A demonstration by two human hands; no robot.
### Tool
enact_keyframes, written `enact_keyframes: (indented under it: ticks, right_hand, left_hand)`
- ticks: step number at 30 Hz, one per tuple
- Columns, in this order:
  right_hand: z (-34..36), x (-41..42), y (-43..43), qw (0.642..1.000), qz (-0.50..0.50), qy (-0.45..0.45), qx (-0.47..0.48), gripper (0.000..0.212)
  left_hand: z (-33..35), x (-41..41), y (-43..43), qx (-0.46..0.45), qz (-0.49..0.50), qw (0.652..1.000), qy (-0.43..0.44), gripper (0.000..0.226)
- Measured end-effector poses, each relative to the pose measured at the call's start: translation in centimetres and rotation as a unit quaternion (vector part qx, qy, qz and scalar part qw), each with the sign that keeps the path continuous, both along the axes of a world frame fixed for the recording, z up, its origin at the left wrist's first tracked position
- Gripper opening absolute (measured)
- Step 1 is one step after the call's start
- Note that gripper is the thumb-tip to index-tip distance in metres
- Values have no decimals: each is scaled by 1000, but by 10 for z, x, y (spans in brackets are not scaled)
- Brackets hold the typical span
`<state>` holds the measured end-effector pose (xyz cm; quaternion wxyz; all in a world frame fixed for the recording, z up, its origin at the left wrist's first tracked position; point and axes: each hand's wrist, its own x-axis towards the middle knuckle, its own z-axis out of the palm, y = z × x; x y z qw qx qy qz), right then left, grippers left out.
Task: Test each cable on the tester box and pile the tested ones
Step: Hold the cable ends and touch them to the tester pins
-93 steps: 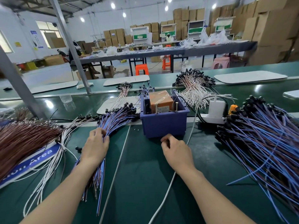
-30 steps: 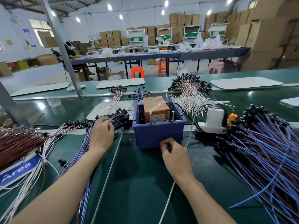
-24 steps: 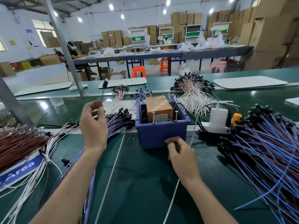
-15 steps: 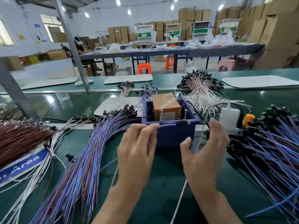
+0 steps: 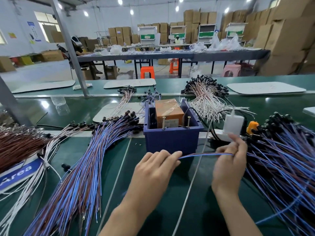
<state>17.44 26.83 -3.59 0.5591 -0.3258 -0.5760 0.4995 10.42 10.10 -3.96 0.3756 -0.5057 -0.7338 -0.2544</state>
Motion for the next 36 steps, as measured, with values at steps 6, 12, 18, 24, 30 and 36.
enact_keyframes:
  ticks: [6,12,18,24,30,36]
  right_hand:
    - [2,9,26,961,-7,183,-207,42]
    - [10,1,0,878,328,161,-311,35]
    - [8,-7,-44,865,464,59,-180,27]
    - [4,-8,-48,862,476,2,-174,23]
    - [0,-17,-38,837,446,56,-314,17]
    - [-5,-21,-33,831,462,70,-302,20]
  left_hand:
    - [6,-18,-19,11,77,996,-41,21]
    - [3,-7,-9,102,32,991,-81,15]
    - [-4,-1,-1,71,2,995,-77,15]
    - [-5,-8,-6,72,20,996,-45,12]
    - [-7,-8,-4,14,-20,999,-34,15]
    - [-11,0,0,58,-74,963,-253,25]
